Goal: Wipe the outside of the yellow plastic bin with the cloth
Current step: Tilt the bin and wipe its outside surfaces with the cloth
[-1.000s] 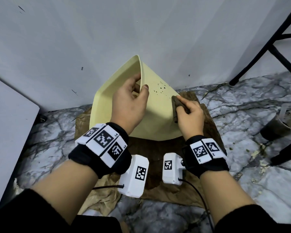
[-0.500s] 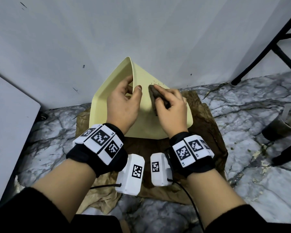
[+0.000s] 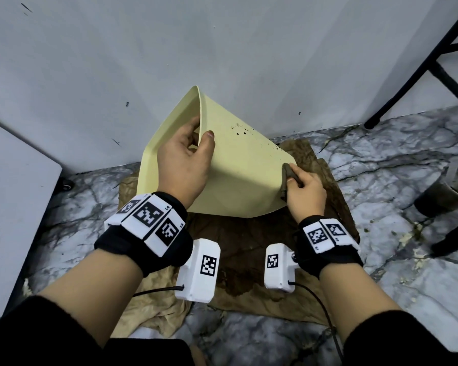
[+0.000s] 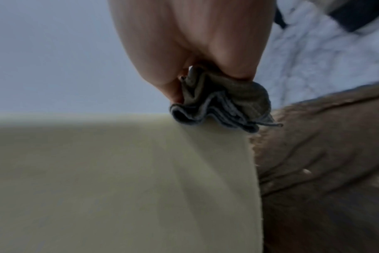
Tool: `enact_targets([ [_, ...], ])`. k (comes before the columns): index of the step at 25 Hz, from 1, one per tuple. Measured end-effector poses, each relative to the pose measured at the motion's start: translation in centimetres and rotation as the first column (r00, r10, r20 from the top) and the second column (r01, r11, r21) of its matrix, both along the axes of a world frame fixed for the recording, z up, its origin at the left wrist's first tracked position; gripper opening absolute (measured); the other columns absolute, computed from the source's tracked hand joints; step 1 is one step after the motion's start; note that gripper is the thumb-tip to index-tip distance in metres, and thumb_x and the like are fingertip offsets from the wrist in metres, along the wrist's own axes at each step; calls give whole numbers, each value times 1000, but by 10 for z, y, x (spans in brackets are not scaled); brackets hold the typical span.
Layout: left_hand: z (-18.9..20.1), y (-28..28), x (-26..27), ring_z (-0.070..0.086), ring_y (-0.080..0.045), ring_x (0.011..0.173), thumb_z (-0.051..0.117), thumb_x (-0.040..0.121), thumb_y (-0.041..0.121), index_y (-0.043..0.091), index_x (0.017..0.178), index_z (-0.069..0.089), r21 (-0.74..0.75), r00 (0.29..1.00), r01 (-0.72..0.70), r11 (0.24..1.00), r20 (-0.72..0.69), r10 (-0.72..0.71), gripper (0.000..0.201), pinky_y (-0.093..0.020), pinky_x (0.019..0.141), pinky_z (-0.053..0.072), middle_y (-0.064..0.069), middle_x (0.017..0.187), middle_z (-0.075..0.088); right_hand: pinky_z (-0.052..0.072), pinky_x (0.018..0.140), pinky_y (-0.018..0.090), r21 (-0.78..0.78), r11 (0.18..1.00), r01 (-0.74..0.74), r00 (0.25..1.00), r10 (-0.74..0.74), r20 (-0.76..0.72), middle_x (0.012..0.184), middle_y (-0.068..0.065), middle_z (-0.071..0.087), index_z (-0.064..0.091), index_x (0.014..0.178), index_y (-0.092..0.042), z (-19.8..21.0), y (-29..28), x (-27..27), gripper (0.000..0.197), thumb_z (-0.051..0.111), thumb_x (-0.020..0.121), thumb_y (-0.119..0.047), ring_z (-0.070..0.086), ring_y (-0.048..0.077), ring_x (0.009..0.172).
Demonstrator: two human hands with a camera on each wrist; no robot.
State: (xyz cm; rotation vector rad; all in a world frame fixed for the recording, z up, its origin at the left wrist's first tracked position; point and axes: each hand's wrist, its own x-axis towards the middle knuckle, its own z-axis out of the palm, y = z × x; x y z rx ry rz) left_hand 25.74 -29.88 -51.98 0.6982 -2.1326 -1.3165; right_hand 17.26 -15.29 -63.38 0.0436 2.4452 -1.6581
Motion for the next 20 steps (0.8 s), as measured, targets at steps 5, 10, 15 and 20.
enact_targets([
  [5, -1, 0, -1, 57, -16, 75, 49, 78, 28, 21, 118, 59, -43, 1000, -7, 999, 0, 7, 42, -37, 76, 52, 1, 88, 63, 21, 81, 13, -73, 980, -183, 930, 148, -337, 112, 5, 57, 60, 117, -26, 63, -51, 29, 35, 48, 87, -11, 35, 17, 96],
  [10, -2, -2, 0, 63, -18, 80, 50, 77, 27, 22, 117, 60, -51, 1000, -2, 999, -3, 2, 42, -36, 80, 52, 3, 90, 66, 22, 80, 14, -108, 959, -261, 887, 194, -418, 106, 1, 57, 58, 118, -28, 75, -59, 34, 34, 48, 89, -14, 35, 16, 93],
  [15, -2, -8, 1, 66, -19, 93, 50, 77, 28, 20, 119, 58, -20, 1000, 17, 1000, 2, -17, 44, -32, 84, 52, 2, 99, 68, 22, 83, 16, -53, 978, -202, 957, 185, -221, 108, -1, 53, 56, 121, -29, 43, -34, 10, 34, 45, 91, -16, 35, 22, 100],
  [20, 1, -10, 4, 63, -12, 95, 48, 79, 23, 24, 125, 53, 10, 996, 85, 996, 33, -86, 46, -21, 83, 48, 4, 107, 66, 31, 107, 37, 37, 997, -67, 997, 69, -34, 119, 11, 54, 56, 121, -25, -10, -1, -14, 34, 46, 90, -17, 44, 36, 114],
])
